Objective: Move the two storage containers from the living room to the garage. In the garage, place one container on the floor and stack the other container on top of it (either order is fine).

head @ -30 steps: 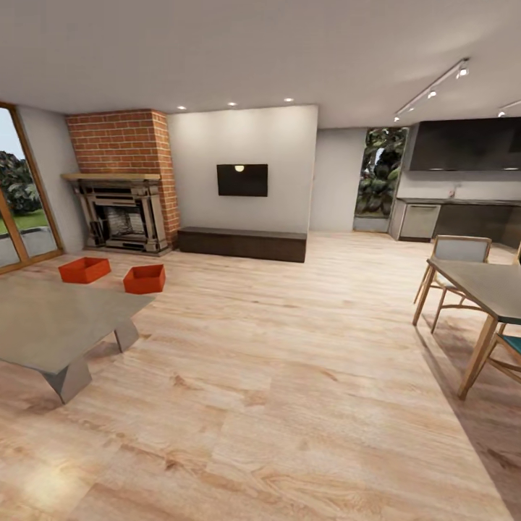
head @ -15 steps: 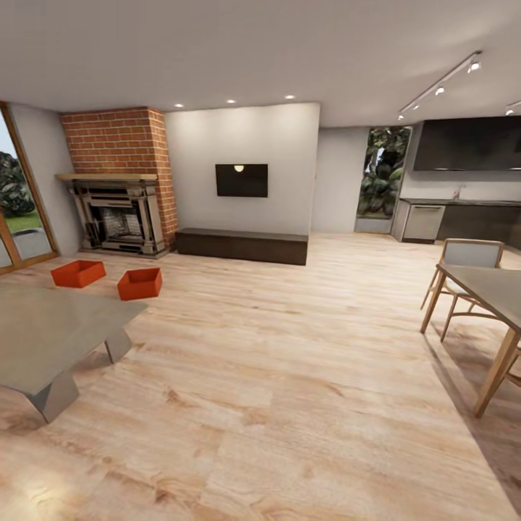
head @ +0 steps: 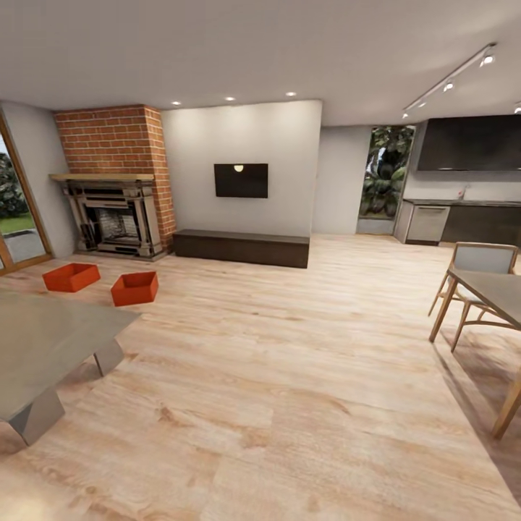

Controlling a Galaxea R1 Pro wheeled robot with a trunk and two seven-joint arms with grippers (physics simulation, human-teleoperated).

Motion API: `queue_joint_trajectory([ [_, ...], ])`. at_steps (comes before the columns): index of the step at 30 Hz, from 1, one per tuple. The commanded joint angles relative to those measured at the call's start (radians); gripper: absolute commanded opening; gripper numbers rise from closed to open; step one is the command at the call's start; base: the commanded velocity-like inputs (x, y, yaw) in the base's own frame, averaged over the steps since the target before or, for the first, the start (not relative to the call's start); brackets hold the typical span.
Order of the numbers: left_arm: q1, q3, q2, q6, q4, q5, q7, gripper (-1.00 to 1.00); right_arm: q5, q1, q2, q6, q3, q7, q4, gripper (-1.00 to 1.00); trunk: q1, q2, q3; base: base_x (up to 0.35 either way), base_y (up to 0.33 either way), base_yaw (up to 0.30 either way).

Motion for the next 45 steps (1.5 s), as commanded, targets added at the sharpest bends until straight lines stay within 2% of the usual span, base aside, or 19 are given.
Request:
queue_joint_trajectory([
  [1,0.000,0.000,0.000,0.003,-0.001,0.006,0.000,1.00,0.004,-0.001,0.000,-0.005,0.003,-0.004,0.002,1.00,0.001,0.000,-0.001,0.324,0.000,0.000],
  [35,0.000,-0.002,-0.001,0.003,0.000,0.003,-0.001,1.00,-0.001,-0.001,0.004,-0.002,-0.003,-0.003,0.003,1.00,0.001,0.000,-0.001,0.324,0.000,0.000],
  [45,0.000,-0.001,-0.001,0.003,0.000,0.003,-0.001,1.00,0.012,-0.001,-0.008,-0.005,0.002,0.015,0.004,1.00,0.001,0.000,-0.001,0.324,0.000,0.000],
])
